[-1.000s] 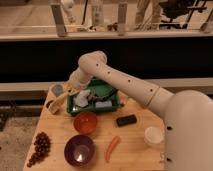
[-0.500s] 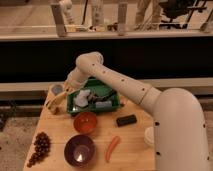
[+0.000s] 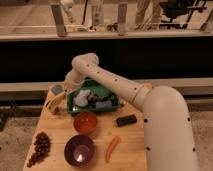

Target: Place banana in metal cup

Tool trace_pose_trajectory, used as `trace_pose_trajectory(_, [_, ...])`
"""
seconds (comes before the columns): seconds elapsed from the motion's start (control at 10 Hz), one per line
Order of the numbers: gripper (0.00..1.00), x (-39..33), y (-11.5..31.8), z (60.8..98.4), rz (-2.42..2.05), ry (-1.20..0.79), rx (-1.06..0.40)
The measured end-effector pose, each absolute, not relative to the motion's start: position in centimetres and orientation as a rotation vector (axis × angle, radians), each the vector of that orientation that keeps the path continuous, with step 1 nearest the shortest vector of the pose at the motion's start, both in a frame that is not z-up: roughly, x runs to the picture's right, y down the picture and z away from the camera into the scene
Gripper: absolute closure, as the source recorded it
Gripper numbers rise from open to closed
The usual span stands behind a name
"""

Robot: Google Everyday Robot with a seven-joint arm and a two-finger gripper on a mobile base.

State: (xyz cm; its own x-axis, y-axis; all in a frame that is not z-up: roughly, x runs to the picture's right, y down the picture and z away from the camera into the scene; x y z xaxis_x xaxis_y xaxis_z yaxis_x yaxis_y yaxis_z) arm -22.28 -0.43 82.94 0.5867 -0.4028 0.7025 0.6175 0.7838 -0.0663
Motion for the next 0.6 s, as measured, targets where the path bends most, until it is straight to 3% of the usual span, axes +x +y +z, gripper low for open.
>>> trace_pose_trajectory(0.6, [1.0, -23.8, 0.2, 85.0, -0.616, -0.672, -0.351])
